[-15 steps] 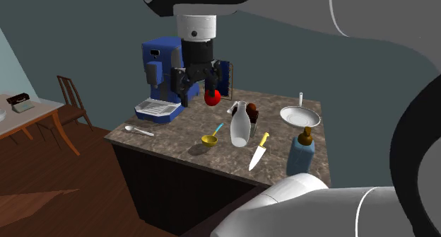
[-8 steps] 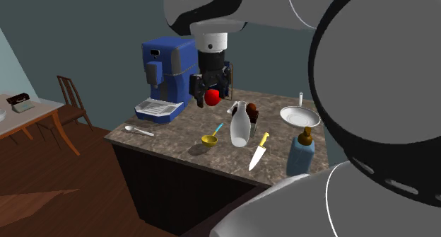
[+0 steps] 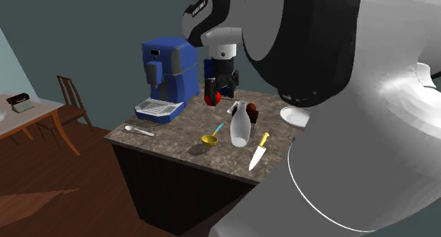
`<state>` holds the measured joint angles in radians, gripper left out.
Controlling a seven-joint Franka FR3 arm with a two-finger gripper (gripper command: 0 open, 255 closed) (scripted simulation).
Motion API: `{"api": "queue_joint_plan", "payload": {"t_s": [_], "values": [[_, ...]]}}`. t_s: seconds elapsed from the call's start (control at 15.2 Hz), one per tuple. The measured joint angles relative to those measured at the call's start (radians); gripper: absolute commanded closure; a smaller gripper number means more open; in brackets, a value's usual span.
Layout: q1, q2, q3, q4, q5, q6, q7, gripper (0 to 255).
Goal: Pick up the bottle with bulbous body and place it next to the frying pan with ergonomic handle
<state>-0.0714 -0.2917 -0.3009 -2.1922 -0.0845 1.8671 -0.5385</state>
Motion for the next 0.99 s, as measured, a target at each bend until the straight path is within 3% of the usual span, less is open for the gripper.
{"api": "queue_joint_plan", "payload": {"t_s": [0.46,0.99], "values": [[-0.023,0.258,-0.076,0.155,0.052,0.091,-0.148,0],[-0.099,0.557,-0.112,0.396,0.153,0.127,-0.317,0]]}}
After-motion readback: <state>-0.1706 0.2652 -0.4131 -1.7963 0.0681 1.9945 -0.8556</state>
